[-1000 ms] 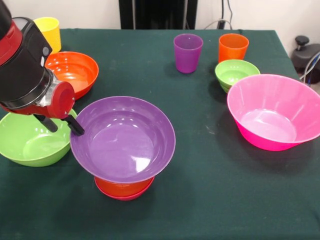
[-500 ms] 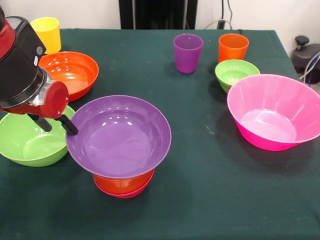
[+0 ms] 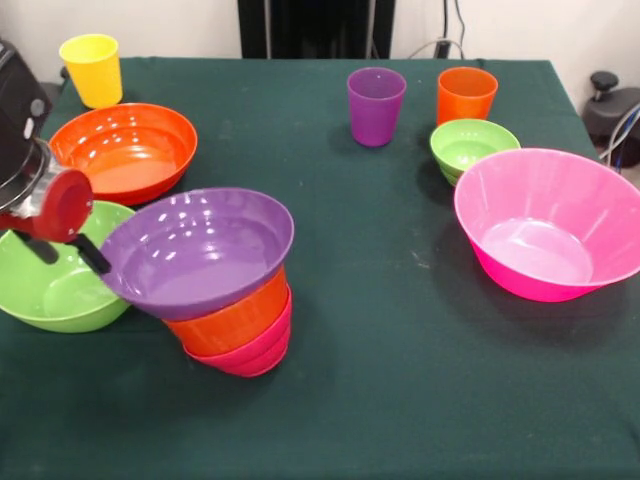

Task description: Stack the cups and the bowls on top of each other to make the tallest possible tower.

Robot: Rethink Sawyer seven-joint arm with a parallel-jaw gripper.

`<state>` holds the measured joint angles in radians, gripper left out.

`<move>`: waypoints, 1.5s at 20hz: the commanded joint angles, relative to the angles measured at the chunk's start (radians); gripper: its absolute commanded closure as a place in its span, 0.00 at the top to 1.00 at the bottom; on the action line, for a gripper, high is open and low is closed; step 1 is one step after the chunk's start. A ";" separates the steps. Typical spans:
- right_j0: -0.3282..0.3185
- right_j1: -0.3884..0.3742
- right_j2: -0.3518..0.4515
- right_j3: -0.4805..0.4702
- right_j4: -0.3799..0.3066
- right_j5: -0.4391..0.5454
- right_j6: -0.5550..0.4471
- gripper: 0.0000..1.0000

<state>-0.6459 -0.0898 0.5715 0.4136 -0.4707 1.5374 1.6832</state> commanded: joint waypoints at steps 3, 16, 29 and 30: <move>0.020 0.057 0.106 -0.121 -0.169 0.086 -0.419 1.00; -0.034 0.068 0.377 -0.216 -0.441 0.225 -0.473 1.00; -0.050 0.088 0.551 -0.204 -0.624 0.217 -0.421 1.00; -0.047 0.086 0.513 -0.177 -0.577 0.197 -0.381 1.00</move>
<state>-0.7075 -0.0212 0.9843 0.2240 -0.9501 1.6884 1.5530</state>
